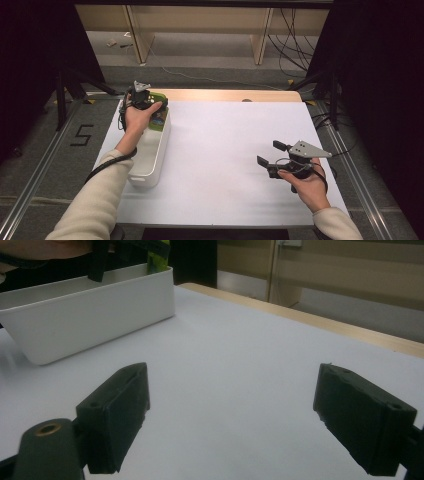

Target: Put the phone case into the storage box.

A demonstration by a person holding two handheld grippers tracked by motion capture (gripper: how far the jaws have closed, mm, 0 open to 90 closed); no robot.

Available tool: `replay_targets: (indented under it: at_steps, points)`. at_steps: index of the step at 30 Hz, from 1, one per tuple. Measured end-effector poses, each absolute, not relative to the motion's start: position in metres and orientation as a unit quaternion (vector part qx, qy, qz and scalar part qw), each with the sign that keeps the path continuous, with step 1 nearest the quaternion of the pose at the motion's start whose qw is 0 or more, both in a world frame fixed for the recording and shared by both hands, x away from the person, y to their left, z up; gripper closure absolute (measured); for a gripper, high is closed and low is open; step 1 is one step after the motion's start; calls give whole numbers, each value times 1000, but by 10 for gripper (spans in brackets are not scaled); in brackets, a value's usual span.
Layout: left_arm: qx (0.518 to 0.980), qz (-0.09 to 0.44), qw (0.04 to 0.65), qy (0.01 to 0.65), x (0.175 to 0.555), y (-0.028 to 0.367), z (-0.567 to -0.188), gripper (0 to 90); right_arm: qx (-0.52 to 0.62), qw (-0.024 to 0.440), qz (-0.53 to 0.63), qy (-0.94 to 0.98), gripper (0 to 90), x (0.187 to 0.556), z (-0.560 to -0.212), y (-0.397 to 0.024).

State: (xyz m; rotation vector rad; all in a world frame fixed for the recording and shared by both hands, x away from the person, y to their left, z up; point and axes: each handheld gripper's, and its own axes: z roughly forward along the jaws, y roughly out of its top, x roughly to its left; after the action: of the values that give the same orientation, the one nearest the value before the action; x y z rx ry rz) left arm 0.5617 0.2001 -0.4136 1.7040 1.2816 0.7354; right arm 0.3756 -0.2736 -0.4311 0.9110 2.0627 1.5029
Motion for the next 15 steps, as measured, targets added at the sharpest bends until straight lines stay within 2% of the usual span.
replay_targets:
  at_steps: [15]
  points:
    - [689, 293, 420, 513, 565, 198, -413, 142, 328, 213, 541, 744, 159, 376, -431, -274]
